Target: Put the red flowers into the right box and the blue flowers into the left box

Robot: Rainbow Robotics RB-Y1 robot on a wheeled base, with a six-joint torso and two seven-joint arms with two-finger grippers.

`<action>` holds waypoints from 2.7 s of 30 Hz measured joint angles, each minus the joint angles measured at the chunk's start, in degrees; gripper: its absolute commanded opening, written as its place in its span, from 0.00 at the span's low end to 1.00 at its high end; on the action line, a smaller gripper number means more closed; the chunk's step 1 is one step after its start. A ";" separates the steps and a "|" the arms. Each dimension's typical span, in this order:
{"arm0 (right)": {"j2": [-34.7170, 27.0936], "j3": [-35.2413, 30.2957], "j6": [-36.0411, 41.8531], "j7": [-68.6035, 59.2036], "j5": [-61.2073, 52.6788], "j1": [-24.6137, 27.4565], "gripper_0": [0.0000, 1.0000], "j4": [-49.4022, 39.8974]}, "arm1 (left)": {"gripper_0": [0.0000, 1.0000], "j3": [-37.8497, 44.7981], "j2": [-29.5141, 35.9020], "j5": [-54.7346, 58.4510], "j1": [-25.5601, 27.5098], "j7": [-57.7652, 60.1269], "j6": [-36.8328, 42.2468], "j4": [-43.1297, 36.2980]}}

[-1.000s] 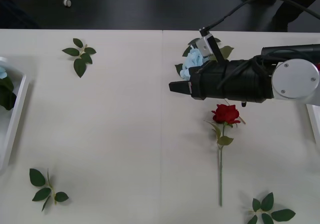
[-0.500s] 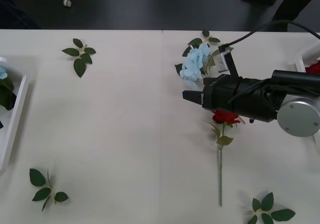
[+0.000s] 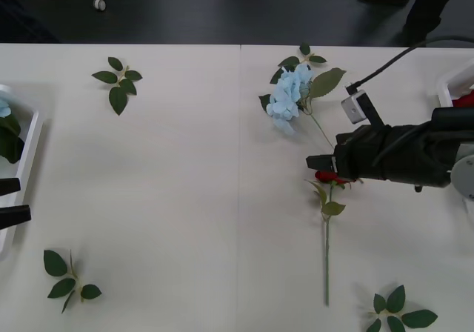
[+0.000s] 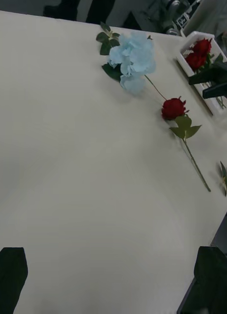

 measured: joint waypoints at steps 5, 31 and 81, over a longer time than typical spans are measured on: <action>-1.96 -3.87 5.17 0.00 -5.79 0.01 1.00 -0.64 | 1.00 0.94 0.00 -6.50 -4.52 -0.01 6.45 -3.33; 18.01 -14.13 22.10 -0.26 13.76 0.03 1.00 22.72 | 1.00 -3.51 0.00 -14.37 -19.52 -16.42 18.76 -3.62; 31.40 -30.91 43.06 -2.66 18.76 -4.98 0.00 32.23 | 1.00 -7.05 0.00 -12.89 -24.50 -16.55 18.24 4.51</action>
